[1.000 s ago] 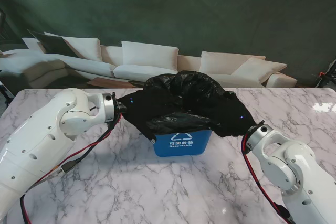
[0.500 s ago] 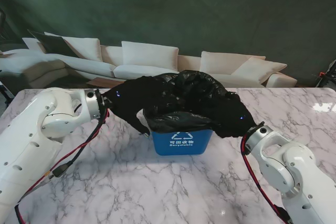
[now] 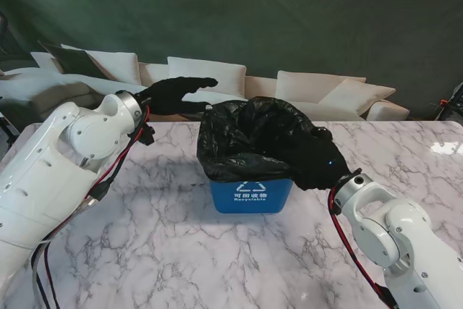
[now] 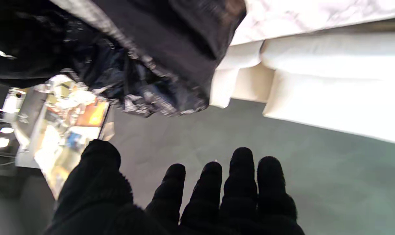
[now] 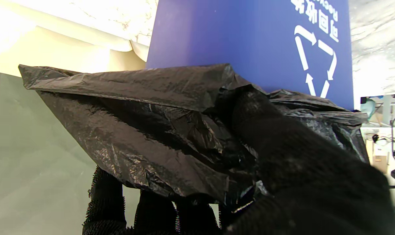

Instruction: Fit the garbage bag over the bin

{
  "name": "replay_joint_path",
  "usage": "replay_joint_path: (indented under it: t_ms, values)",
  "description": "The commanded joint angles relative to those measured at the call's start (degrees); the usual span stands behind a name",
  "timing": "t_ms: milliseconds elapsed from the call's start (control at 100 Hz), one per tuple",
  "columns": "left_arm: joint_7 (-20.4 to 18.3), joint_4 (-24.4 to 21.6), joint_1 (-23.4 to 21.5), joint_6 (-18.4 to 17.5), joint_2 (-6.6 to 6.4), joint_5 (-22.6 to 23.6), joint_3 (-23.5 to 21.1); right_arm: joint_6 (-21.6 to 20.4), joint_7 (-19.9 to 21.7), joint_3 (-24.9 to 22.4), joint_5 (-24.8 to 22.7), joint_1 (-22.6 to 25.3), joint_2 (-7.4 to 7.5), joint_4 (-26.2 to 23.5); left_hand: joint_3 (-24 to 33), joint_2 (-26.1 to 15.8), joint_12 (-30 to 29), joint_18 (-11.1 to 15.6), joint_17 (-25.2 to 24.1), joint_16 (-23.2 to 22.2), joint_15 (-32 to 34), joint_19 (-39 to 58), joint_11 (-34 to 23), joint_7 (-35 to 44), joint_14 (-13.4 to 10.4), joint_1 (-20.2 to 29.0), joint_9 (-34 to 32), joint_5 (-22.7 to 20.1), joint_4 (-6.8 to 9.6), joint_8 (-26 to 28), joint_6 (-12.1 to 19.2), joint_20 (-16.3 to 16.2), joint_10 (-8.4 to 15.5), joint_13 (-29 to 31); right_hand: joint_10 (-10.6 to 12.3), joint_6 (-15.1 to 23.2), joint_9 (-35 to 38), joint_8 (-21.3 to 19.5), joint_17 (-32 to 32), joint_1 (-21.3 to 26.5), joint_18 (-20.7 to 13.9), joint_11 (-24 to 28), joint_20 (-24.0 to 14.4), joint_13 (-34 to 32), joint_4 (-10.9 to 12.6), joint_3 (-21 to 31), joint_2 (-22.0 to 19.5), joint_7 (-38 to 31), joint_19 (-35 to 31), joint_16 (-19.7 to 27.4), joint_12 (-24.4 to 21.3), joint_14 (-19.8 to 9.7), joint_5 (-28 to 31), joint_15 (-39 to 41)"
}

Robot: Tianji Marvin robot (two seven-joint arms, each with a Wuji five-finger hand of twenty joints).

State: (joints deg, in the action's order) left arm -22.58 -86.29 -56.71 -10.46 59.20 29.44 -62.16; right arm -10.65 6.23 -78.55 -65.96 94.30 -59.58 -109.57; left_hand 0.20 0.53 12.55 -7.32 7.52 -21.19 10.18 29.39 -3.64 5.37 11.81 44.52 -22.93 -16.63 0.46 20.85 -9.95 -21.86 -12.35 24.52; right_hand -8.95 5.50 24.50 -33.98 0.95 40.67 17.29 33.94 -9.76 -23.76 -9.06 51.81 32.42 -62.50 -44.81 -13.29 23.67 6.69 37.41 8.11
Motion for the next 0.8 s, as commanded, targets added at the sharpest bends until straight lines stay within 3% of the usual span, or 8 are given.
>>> replay_joint_path:
  t_ms: [0, 190, 460, 610, 790]
  values:
    - [-1.11, 2.39, 0.45, 0.47, 1.03, -0.47, 0.65, 0.98, 1.27, 0.39, -0.31, 0.54, -0.1, -0.19, -1.87, -2.12, 0.69, -0.4, 0.7, -0.76, 0.63, 1.87, 0.24, -0.19, 0.21, 0.47, -1.9, -0.91, -0.84, 0.77, -1.87, -1.24, -0.84, 1.66, -0.91, -0.75, 0.52, -0.38, -1.05, 3.17, 2.06, -0.45, 0.8, -3.02, -0.48, 2.02, 1.14, -1.75, -0.55, -0.97, -0.08, 2.38, 2.32, 2.23]
    - [-0.25, 7.03, 1.1, 7.42, 2.09, -4.83, 3.39, 2.71, 2.19, 1.25, 0.95, 0.24, -0.21, -0.63, -1.98, -2.83, 0.66, -0.96, 1.39, -0.97, 0.61, 4.92, 0.51, -0.97, 0.26, 1.25, -4.18, -1.36, -0.98, 0.57, -4.0, -2.16, -1.27, 3.94, -1.06, -0.68, 0.93, -0.56, -1.17, 3.42, 2.15, -1.0, 0.77, -3.14, -0.34, 2.08, 1.19, -1.56, -0.52, -0.91, -0.46, 2.63, 2.38, 2.05]
    - [-0.85, 11.81, 2.02, 9.72, 3.01, -10.69, 7.17, 2.87, 2.52, 1.8, 1.46, 0.05, -0.2, -0.52, -2.14, -3.89, -0.71, -1.97, 1.11, 0.21, -0.27, 4.65, 1.33, -3.48, -1.04, 0.97, -2.99, 2.1, -1.08, -1.28, -3.11, -1.46, 1.44, 4.82, -0.89, -0.38, 1.06, -0.83, -1.17, 3.43, 2.15, -1.19, 0.73, -3.27, -0.33, 1.97, 0.86, -1.41, -0.5, -0.88, -0.63, 2.58, 2.18, 1.9]
    - [-0.33, 13.7, 2.48, 9.85, 3.61, -12.9, 8.94, 2.73, 2.98, 1.95, 1.68, -0.17, -0.16, -0.47, -2.1, -2.0, -0.45, -2.72, 1.21, 0.45, -0.17, 4.69, 0.23, -3.92, -2.25, 1.05, -3.4, 2.63, -0.97, -2.16, -3.45, -1.46, 3.45, 5.9, -0.96, -0.27, 1.01, -1.17, -1.05, 3.42, 2.2, -1.29, 0.72, -3.27, -0.3, 1.84, 0.67, -1.35, -0.5, -0.86, -0.7, 2.54, 2.13, 1.83]
    - [-1.12, 14.78, 2.66, 9.24, 3.53, -13.35, 9.96, 1.68, 3.05, 1.75, 2.25, -0.2, -0.11, -0.19, -1.91, -1.41, -0.42, -2.86, 1.03, 0.88, -0.7, 4.37, -0.16, -3.81, -2.25, 1.79, -2.81, 2.71, -0.83, -2.71, -3.78, -1.35, 3.03, 5.68, -0.44, 2.96, -0.07, -2.07, -1.62, 2.47, 2.06, -3.48, 1.03, -1.89, 0.63, -1.09, -3.23, 0.54, 0.23, -0.06, -2.28, 2.31, -0.76, 0.51]
